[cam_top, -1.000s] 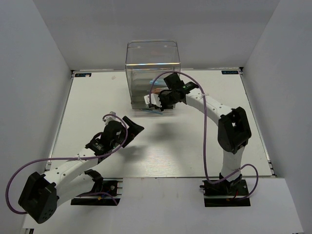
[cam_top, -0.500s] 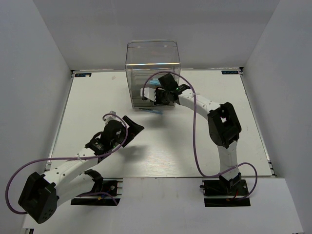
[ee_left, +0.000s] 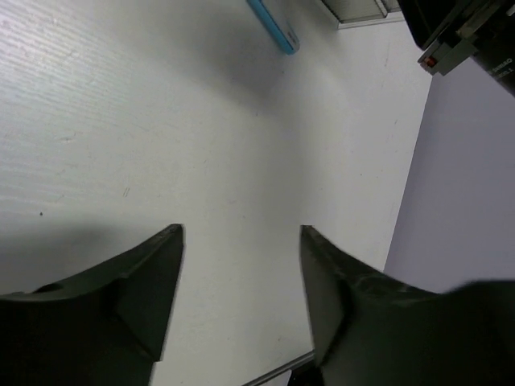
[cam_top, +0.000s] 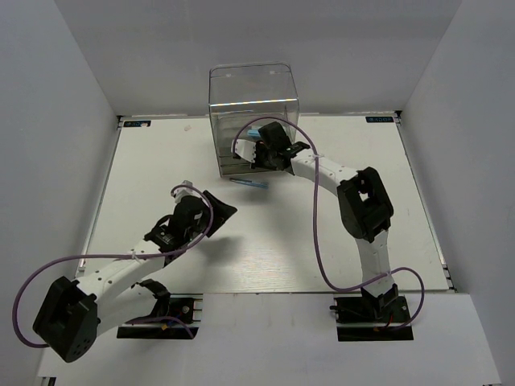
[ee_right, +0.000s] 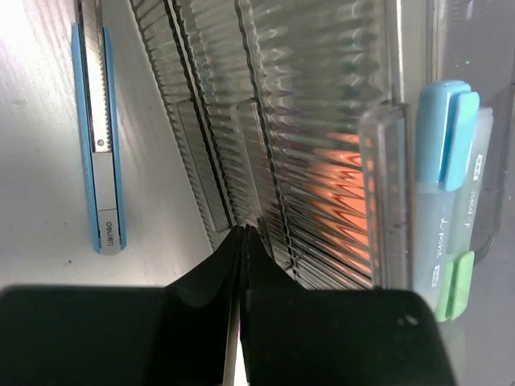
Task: Sort the stationery into containers
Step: Close the drawer in the storage box, then open the drawer in the storage box.
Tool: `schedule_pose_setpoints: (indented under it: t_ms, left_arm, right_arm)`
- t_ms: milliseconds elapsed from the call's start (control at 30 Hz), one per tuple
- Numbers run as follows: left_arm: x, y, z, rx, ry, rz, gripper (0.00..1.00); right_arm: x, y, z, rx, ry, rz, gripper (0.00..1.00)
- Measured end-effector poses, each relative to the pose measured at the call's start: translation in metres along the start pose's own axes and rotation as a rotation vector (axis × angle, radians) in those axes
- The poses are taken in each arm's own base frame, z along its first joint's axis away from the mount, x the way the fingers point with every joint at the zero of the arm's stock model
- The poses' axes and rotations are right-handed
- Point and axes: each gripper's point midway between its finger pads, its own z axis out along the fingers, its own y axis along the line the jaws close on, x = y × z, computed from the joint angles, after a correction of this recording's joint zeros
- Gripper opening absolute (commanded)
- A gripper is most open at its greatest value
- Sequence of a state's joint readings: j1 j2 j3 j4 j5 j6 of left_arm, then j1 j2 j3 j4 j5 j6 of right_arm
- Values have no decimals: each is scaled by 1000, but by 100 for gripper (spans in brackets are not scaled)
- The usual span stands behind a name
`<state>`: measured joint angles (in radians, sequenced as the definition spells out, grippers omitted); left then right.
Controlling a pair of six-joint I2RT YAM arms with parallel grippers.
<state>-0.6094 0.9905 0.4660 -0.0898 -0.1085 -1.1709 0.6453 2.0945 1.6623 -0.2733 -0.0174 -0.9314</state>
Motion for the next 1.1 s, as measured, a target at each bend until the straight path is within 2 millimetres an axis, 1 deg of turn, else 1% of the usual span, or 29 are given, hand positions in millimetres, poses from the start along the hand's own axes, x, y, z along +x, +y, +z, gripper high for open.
schedule_pose_setpoints:
  t_ms: [33,67,133,167,200,233,267,300,367,433,467,533,567,600,633,700,767,800,833,900,967,1100]
  left_arm:
    - [-2,-2,2,4,-8,-8,53]
    - [-3,-4,4,10,-18,-19,48]
    - [-8,-6,9,14,-42,-29,44]
    - [-10,-8,12,19,-56,-37,44]
    - [-13,-9,16,24,-73,-48,44]
    - [-16,-12,22,30,-91,-60,46]
    - [-19,-14,27,38,-110,-71,48]
    - [-21,-16,33,44,-125,-82,50]
    - [-25,-17,46,46,-150,-104,54]
    - [-28,-19,63,37,-167,-120,55]
    - [-29,-22,72,38,-174,-131,57]
    - [-33,-32,93,52,-188,-154,57]
    - [-35,-39,105,66,-195,-171,57]
    - [-38,-46,115,84,-203,-187,57]
    - [-39,-51,123,100,-210,-204,54]
    - [-41,-60,139,132,-219,-240,48]
    - [-43,-65,154,152,-228,-272,44]
    - [-43,-67,160,160,-231,-285,44]
    - [-44,-68,163,166,-236,-295,43]
    - [-45,-73,177,172,-243,-311,43]
    - [-49,-78,186,182,-255,-328,43]
    - [-54,-87,197,206,-275,-347,43]
  right_arm:
    - [0,0,0,-1,-1,2,0]
    - [-2,2,0,-9,-11,6,0]
    - [-4,6,-1,-35,-34,15,0]
    - [-6,9,-4,-45,-52,24,8]
    - [-6,16,-11,-67,-64,42,18]
    - [-6,24,-21,-84,-80,58,27]
    - [-5,32,-32,-100,-94,78,33]
    - [-5,40,-45,-111,-112,94,47]
    - [-5,55,-70,-125,-143,132,52]
    - [-4,65,-91,-119,-175,162,52]
    - [-3,70,-101,-117,-186,184,49]
    - [2,81,-116,-113,-202,237,27]
    - [7,83,-120,-108,-200,260,10]
    - [14,87,-123,-105,-195,285,4]
    - [22,91,-125,-104,-184,315,0]
    - [40,101,-130,-102,-158,375,0]
    - [55,109,-136,-98,-135,423,0]
    - [62,112,-139,-90,-128,443,0]
    - [66,114,-142,-84,-123,460,0]
    - [73,113,-150,-60,-125,490,0]
    - [75,111,-154,-41,-131,505,0]
    - [83,108,-161,-11,-133,528,0]
